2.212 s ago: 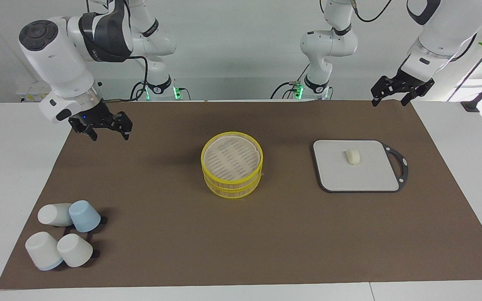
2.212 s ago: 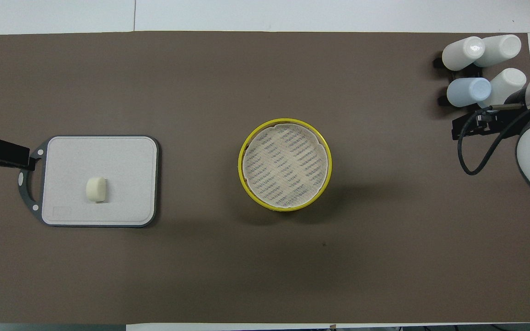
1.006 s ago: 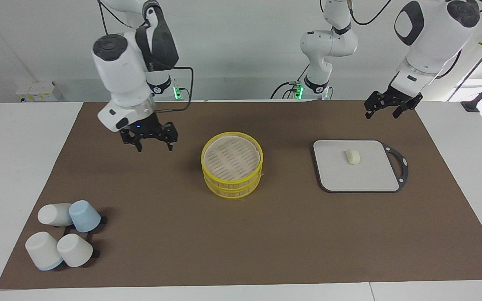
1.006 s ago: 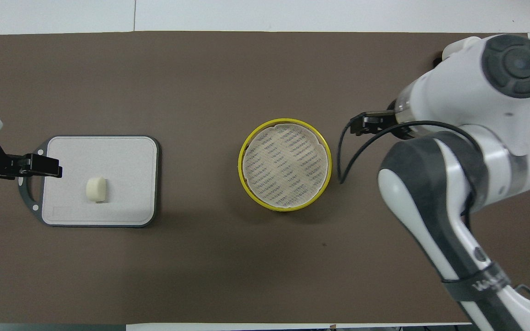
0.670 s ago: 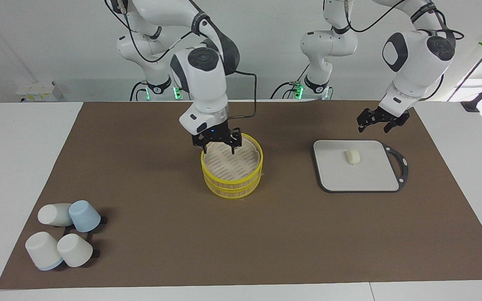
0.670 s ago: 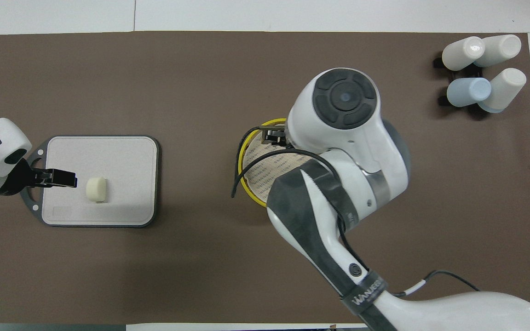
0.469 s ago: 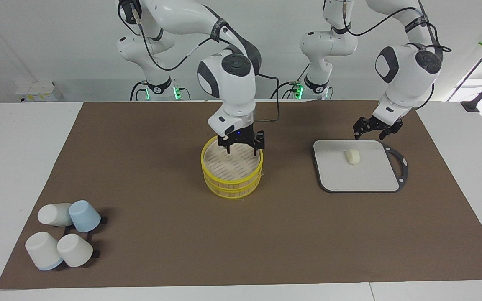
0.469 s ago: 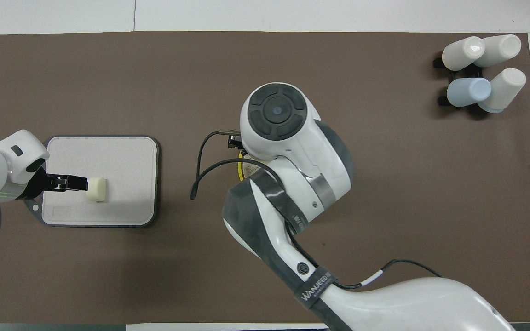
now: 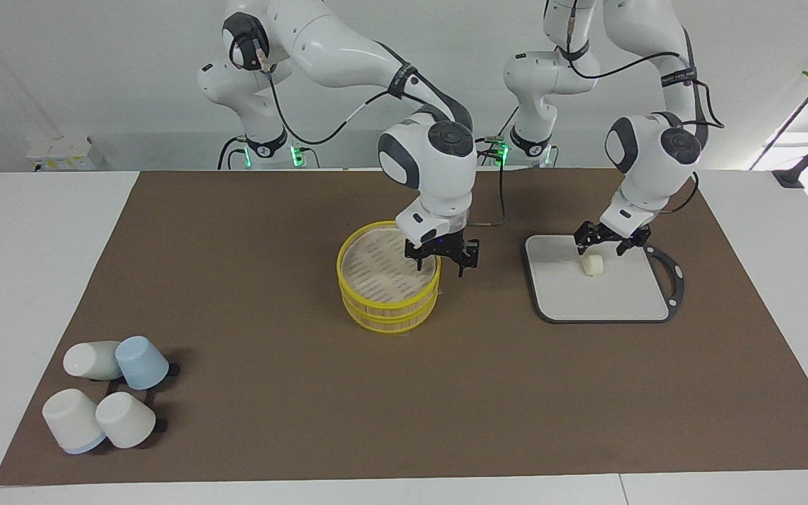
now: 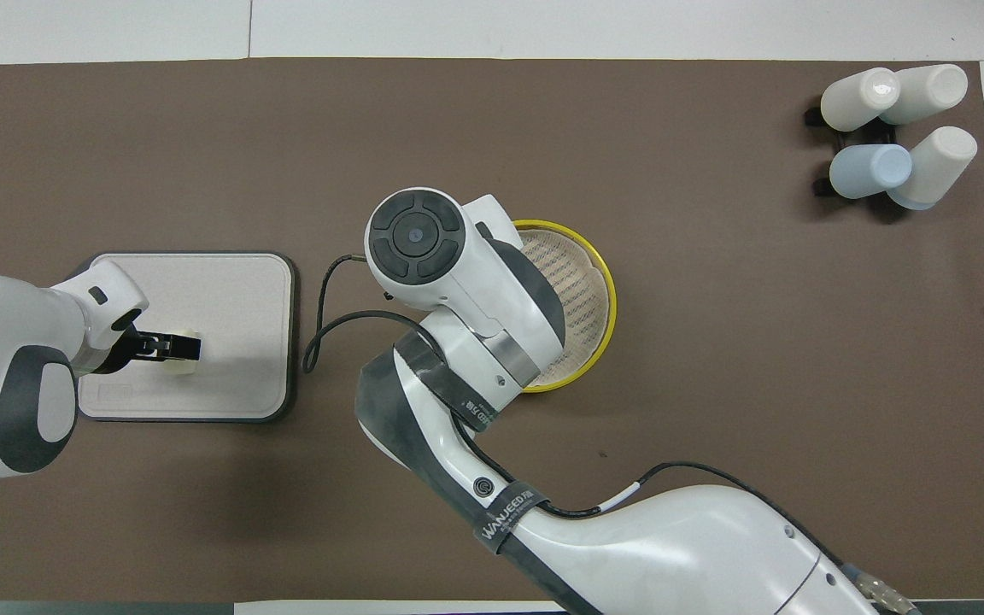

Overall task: Place bun in steamer
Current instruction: 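Reach the right gripper to the steamer lid while the left gripper approaches the bun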

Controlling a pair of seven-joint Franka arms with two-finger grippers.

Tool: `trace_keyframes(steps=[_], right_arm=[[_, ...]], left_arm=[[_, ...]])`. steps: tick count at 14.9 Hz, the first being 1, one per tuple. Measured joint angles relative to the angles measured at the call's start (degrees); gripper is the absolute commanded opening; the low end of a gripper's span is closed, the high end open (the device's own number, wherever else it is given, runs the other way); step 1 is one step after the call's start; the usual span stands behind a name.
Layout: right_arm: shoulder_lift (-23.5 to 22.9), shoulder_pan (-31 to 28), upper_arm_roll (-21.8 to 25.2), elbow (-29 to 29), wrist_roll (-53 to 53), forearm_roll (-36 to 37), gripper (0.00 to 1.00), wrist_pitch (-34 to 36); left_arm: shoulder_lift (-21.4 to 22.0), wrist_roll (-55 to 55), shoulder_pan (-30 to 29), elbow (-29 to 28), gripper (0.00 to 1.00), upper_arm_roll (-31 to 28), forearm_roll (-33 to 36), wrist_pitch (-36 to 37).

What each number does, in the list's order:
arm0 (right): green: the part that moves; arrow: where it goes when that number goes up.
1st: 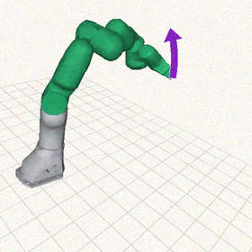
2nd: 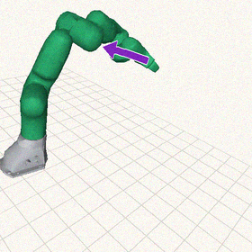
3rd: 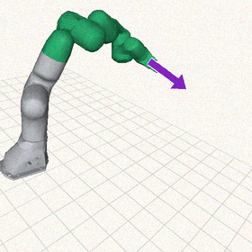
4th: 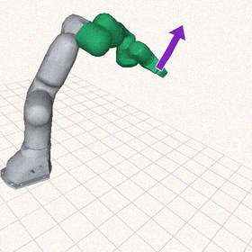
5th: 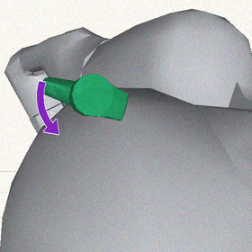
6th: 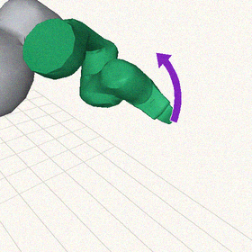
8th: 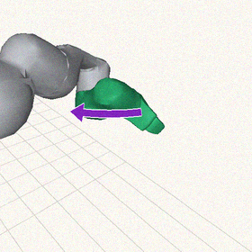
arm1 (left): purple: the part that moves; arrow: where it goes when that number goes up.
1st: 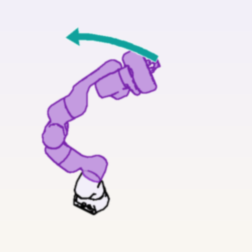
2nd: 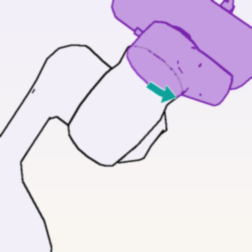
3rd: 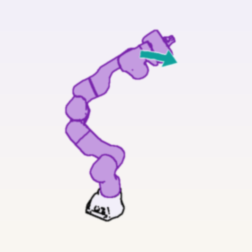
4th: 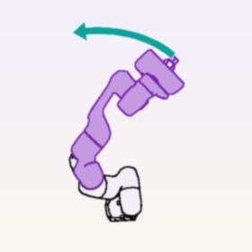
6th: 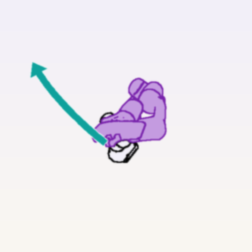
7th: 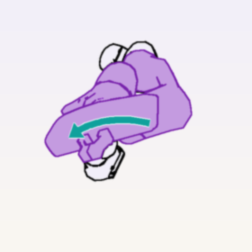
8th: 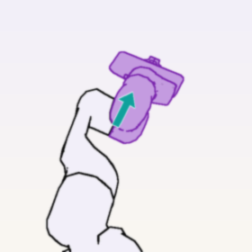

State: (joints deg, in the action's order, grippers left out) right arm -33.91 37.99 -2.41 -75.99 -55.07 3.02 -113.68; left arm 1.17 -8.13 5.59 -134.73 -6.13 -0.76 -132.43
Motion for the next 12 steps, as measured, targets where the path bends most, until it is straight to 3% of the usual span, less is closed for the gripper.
trace_keyframes(steps=[1, 2, 3, 5, 7, 10, 12], right_arm=[[-0.03, 0.29, 0.00, 0.07, -0.14, 0.33, 0.85, 0.00], [-0.03, 0.35, 0.00, 0.14, -0.15, 0.38, 0.75, 0.00], [-0.03, 0.33, 0.04, 0.17, -0.15, 0.38, 0.53, 0.01], [-0.03, 0.25, 0.09, 0.17, -0.15, 0.39, 0.01, 0.05], [-0.03, 0.25, 0.09, 0.17, -0.15, 0.42, 0.00, 0.07], [-0.03, 0.25, 0.11, 0.15, 2.03, 0.78, 0.00, 0.66], [0.05, 0.03, 0.18, 0.27, 4.62, 1.12, 0.00, 1.71]], left_arm=[[-0.44, -0.08, 0.00, -1.21, 1.00, 0.02, 0.00, -2.05], [-0.60, -0.14, 0.00, -2.41, 1.00, 0.02, 0.00, -3.65], [-0.60, -0.16, 0.00, -3.31, 1.00, 0.02, 0.00, -4.64], [-0.60, -0.19, 0.00, -4.10, 0.83, 0.02, 0.00, -5.72], [-0.60, -0.21, 0.00, -4.21, 0.59, 0.03, 0.00, -6.07], [-0.59, -0.21, 0.00, -4.21, 0.44, 0.03, 0.00, -6.37], [-0.59, -0.20, 0.00, -4.21, 0.40, 0.04, 0.00, -6.49]])
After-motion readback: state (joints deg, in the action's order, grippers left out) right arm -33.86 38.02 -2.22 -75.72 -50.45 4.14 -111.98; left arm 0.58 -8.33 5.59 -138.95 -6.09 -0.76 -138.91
